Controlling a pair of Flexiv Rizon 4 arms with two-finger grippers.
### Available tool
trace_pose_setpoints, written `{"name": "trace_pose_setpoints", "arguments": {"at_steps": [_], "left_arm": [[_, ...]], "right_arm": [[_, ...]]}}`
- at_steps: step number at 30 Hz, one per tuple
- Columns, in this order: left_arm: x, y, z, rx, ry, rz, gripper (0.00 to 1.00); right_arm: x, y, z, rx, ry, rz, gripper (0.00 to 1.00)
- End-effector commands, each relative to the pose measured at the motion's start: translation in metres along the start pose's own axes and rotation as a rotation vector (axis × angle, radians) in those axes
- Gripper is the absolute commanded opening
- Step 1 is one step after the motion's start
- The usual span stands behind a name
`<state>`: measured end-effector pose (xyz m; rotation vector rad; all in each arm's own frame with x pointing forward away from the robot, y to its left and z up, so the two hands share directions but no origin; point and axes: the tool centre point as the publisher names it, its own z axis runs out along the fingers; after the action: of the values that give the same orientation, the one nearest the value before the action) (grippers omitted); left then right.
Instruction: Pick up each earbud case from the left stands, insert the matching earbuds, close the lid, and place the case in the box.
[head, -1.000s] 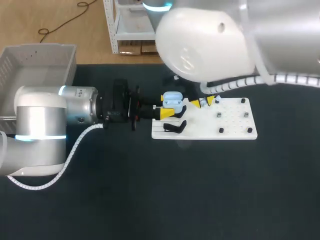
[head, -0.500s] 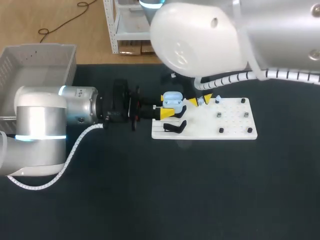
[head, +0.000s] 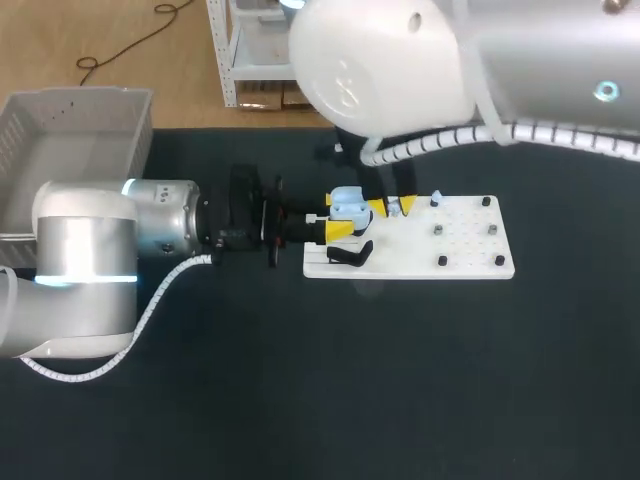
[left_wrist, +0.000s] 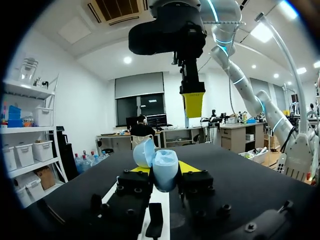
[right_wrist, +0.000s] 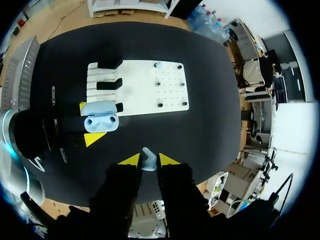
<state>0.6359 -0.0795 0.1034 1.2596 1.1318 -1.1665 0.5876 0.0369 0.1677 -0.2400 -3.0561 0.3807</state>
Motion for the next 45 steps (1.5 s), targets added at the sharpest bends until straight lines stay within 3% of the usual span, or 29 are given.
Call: {"name": "trace_pose_setpoints", "arguments": {"at_steps": [1,7,20,36,45], "left_arm": [[0.003,-0.004,0.001,-0.007,-0.010,0.008,0.00],[0.005,-0.006,0.005,0.012,-0.004,0.024,0.00],[0.008,-0.005,0.008,0.000,-0.009,0.029,0.00],[0.008,-0.005,0.008,0.000,-0.009,0.029,0.00],[0.008,-0.005,0.008,0.000,-0.009,0.029,0.00]], "right_arm": [[-0.010,0.008,-0.005,-0.011,0.043,0.045,0.00],[-0.016,0.011,-0.004,-0.045,0.089,0.133,0.00],[-0.014,0.017,-0.002,-0.074,0.114,0.161,0.00],[-0.014,0.017,-0.002,-0.074,0.114,0.161,0.00],[-0.021,0.033,-0.008,-0.052,0.145,0.260,0.00]]}}
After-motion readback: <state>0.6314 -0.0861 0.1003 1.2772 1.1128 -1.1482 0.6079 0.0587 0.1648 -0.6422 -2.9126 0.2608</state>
